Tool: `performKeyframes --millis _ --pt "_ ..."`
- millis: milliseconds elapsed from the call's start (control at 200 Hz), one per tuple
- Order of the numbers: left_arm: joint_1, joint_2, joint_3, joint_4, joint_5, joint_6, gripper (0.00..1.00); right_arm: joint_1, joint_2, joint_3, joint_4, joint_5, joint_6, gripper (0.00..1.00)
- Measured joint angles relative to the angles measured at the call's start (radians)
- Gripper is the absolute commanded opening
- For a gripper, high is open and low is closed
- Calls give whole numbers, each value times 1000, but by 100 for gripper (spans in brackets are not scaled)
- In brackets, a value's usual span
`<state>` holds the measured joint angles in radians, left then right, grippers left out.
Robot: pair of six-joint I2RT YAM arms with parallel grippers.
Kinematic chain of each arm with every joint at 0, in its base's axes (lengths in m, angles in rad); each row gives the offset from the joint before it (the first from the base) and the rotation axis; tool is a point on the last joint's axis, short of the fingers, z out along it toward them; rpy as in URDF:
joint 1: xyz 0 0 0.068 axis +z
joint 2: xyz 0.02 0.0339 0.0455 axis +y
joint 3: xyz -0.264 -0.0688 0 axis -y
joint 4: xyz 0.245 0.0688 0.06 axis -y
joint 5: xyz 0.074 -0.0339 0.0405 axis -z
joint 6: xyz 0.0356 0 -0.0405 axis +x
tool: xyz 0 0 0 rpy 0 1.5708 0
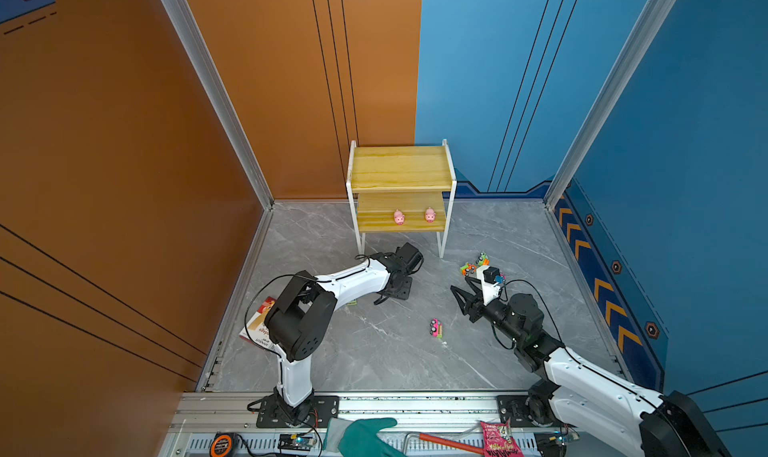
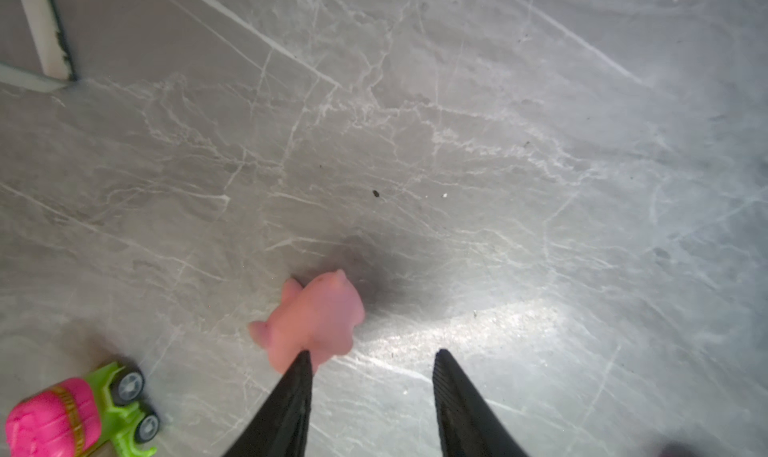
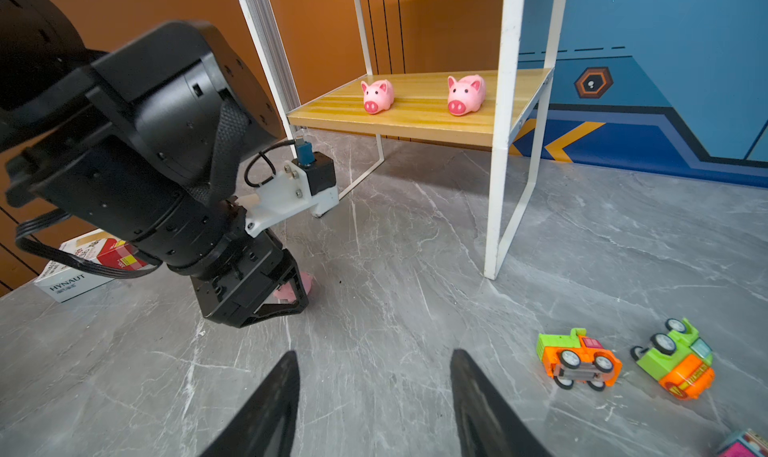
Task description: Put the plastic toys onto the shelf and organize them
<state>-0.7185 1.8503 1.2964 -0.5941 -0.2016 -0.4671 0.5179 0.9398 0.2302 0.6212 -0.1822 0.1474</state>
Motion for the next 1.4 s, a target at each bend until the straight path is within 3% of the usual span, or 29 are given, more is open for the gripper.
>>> performKeyframes --millis 255,410,541,736,946,1136,1401 --pt "16 -171 -15 7 56 6 57 39 55 7 -11 6 -20 59" --pt "101 -347 -117 21 109 -2 59 135 132 84 -65 48 -63 58" --pt "219 -458 -214 18 165 -11 64 234 290 216 -105 95 -69 57" --pt "376 -555 -312 13 308 7 66 327 628 545 -227 166 -35 52" --pt "484 -591 -332 6 449 48 67 349 859 795 -371 214 12 45" --pt "493 -586 -332 6 530 84 67 349 977 943 -481 236 37 41" --pt "497 -562 -332 7 574 113 67 352 1052 1027 -558 246 53 30"
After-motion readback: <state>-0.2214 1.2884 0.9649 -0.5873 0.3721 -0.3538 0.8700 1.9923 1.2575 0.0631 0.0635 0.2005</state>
